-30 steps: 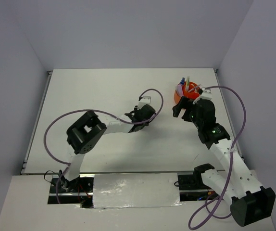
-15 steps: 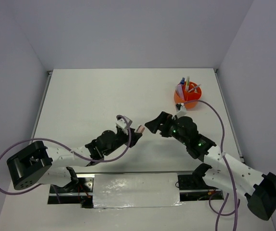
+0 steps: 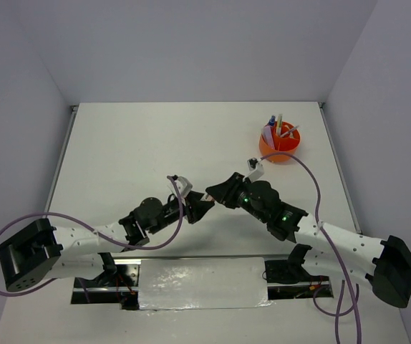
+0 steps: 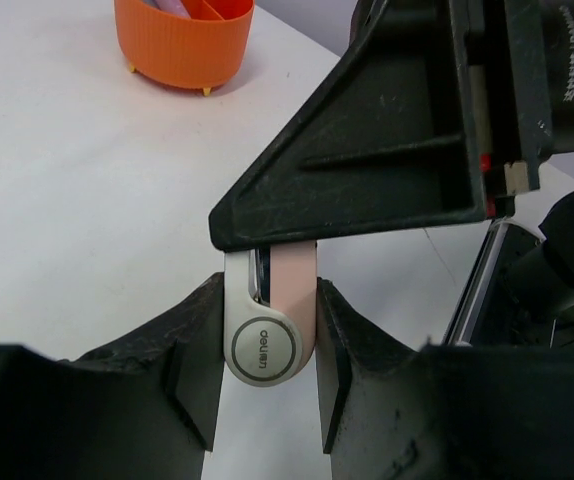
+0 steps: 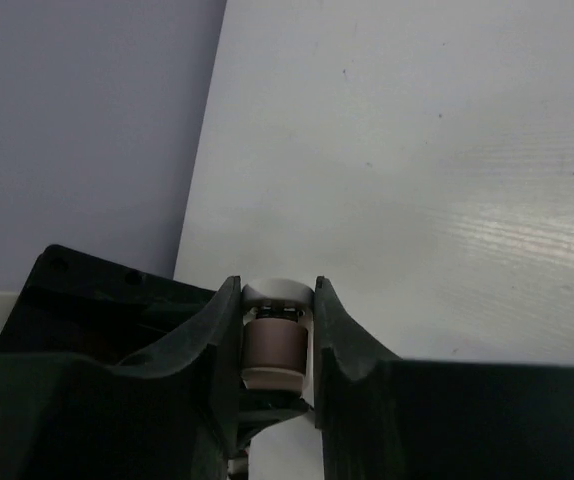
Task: Sort the stationery into containers
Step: Pick up the stapler from the center of the board, then place the stapler in the storage box.
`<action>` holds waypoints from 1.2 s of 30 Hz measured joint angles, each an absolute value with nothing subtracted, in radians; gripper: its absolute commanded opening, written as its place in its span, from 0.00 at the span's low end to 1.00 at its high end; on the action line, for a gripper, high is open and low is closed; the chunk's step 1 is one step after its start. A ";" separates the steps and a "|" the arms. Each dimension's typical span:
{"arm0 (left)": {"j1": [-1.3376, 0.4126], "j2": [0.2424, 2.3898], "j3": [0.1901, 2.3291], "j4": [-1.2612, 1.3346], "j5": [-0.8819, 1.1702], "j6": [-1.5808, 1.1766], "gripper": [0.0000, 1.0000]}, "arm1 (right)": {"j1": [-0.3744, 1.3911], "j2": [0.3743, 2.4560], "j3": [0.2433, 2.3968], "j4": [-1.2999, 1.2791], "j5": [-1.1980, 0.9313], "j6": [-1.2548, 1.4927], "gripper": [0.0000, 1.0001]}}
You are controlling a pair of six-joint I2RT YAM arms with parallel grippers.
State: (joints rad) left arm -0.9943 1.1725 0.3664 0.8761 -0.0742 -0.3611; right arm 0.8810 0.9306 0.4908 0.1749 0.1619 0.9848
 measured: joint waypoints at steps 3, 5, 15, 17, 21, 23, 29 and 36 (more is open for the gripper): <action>-0.995 1.167 0.366 0.863 -0.079 -0.345 0.11 | 0.895 0.935 0.494 0.180 0.175 0.991 0.00; -0.998 1.167 0.366 0.861 -0.084 -0.341 0.24 | 0.896 0.936 0.494 0.184 0.173 0.994 0.00; -1.004 1.155 0.600 0.451 -0.358 -0.452 0.99 | 0.793 0.907 0.593 -0.037 0.356 0.943 0.00; -1.003 1.148 0.723 0.216 -0.488 -0.567 0.99 | 0.663 0.903 0.645 -0.098 0.447 0.931 0.00; -0.988 1.123 0.903 -0.233 -0.655 -0.769 0.99 | 0.406 0.966 0.748 -0.228 0.650 0.952 0.00; -0.987 1.085 0.912 -0.376 -0.675 -0.823 0.98 | 0.330 1.058 0.825 -0.293 0.738 0.972 0.00; -0.997 0.901 0.898 -0.677 -0.682 -0.878 0.98 | 0.199 1.378 1.097 -0.407 0.830 0.986 0.00; -0.999 0.741 0.923 -0.843 -0.690 -0.860 0.99 | 0.138 1.519 1.200 -0.413 0.864 0.972 0.00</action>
